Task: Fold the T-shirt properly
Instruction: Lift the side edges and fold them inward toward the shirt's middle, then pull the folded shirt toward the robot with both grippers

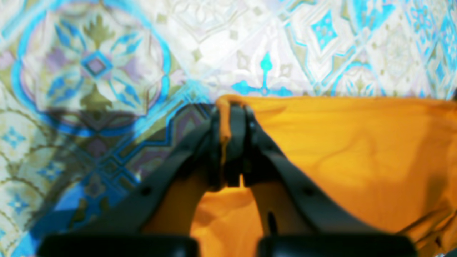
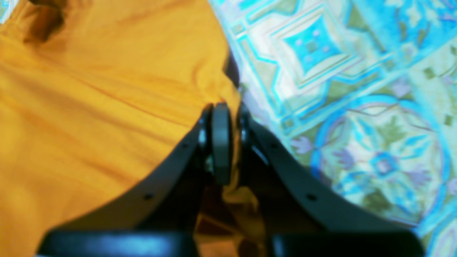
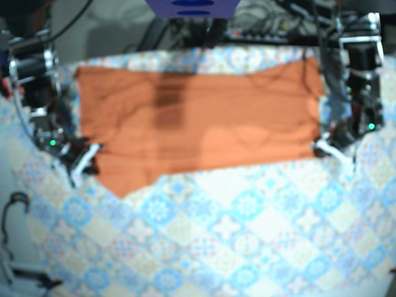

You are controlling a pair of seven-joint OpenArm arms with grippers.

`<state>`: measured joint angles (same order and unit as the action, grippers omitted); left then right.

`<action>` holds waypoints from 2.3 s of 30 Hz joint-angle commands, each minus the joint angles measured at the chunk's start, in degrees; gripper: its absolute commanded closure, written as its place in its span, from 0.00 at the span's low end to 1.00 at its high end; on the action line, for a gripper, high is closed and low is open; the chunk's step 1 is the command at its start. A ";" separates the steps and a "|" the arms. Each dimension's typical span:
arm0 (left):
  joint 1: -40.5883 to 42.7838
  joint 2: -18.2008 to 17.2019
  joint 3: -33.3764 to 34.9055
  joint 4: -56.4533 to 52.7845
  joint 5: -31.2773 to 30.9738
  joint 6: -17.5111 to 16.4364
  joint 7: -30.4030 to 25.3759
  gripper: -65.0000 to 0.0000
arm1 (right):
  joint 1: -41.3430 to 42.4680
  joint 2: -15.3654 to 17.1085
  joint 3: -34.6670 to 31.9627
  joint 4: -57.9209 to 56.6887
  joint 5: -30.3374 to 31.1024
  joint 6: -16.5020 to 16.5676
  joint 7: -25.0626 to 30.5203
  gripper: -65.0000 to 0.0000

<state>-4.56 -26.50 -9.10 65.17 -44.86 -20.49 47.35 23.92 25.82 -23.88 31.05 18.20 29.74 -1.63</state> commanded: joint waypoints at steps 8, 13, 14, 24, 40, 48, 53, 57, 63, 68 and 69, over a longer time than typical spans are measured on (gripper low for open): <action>0.21 -1.41 -0.26 4.15 0.95 -0.56 -0.98 1.00 | -2.43 3.23 3.97 8.56 0.75 -0.24 0.88 0.98; 2.14 -1.50 2.29 8.37 4.91 -0.65 -1.07 1.00 | -4.80 3.23 7.04 9.79 0.75 -0.15 1.06 0.98; 2.93 -1.50 2.29 9.60 5.61 -0.65 -1.07 1.00 | -5.24 3.23 7.48 9.79 0.66 -0.15 1.14 0.98; 8.21 -1.50 2.38 17.16 9.04 -0.65 -1.42 1.00 | -11.39 4.46 10.12 18.23 0.66 0.11 0.71 0.98; 16.12 -2.99 2.38 23.40 15.10 -0.74 -6.25 1.00 | -18.78 7.54 15.83 24.20 0.75 0.20 0.71 0.98; 17.70 -3.17 2.38 23.23 15.10 -0.74 -6.96 1.00 | -19.92 7.80 15.83 24.20 0.75 0.20 1.14 0.98; 19.37 -5.10 2.38 23.14 15.28 -0.74 -8.72 1.00 | -21.86 8.68 15.75 25.96 0.75 0.20 1.14 0.98; 20.86 -5.19 2.38 23.23 18.27 -0.74 -9.95 1.00 | -22.56 8.95 15.75 26.58 0.75 0.20 1.14 0.98; 23.15 -5.01 2.38 23.23 19.67 -0.74 -11.88 1.00 | -24.23 9.03 15.75 26.67 0.75 0.20 1.23 0.98; 23.59 -5.01 2.38 23.23 19.67 -0.74 -11.88 1.00 | -25.81 9.03 15.75 27.90 0.75 0.20 1.23 0.98; 23.59 -5.01 2.38 23.23 19.67 -0.74 -11.88 1.00 | -26.43 9.12 15.83 28.69 0.66 0.20 1.23 0.98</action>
<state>19.22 -30.30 -6.20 87.59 -25.47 -21.76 36.40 -3.07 33.34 -8.71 58.98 18.20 30.17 -1.67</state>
